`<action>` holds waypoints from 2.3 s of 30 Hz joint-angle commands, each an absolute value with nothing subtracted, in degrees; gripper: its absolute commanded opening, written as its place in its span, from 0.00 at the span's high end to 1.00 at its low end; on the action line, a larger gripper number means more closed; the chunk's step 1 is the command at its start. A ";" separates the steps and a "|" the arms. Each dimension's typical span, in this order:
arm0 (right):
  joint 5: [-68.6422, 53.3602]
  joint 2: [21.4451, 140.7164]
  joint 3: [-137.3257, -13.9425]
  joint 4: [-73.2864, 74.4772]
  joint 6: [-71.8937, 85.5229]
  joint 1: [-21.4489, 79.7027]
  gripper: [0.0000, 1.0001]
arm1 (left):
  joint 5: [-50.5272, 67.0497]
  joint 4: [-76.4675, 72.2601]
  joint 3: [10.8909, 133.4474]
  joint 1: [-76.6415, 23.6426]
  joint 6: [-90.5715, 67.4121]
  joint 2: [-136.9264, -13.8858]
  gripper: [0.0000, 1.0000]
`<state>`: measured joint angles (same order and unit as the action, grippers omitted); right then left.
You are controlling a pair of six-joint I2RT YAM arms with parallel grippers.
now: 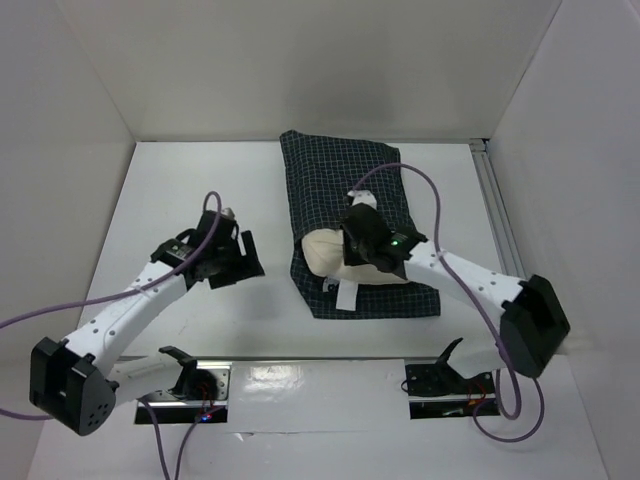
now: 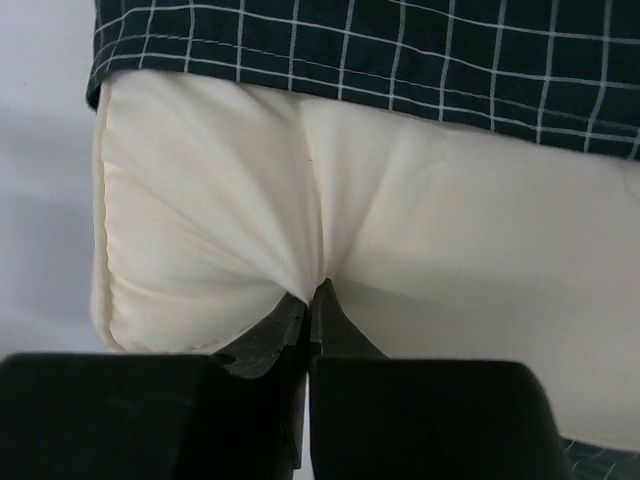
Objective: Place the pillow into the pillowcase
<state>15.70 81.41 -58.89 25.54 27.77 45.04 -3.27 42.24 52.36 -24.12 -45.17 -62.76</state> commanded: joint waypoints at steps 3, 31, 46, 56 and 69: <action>7.04 71.37 -55.63 23.47 27.25 40.70 1.00 | 5.01 21.81 46.32 -28.12 -41.05 -66.18 0.16; 4.66 73.46 -68.17 29.44 20.24 34.47 1.00 | 4.04 -3.80 48.41 -40.43 -41.91 -83.50 1.00; 2.89 84.28 -59.16 18.99 25.40 39.38 1.00 | 12.14 -6.15 26.46 -51.31 -63.71 -44.22 1.00; 5.36 89.29 -88.48 24.25 22.41 37.62 1.00 | 6.60 3.59 43.91 -53.96 -55.90 -49.30 1.00; -8.96 93.17 -61.88 12.47 22.94 39.99 1.00 | 2.75 3.39 39.87 -59.50 -66.36 -55.90 0.79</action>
<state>-5.67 93.58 -63.59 17.58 22.22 39.62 1.74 3.64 34.89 -57.89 -62.33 -56.73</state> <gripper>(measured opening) 0.016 0.131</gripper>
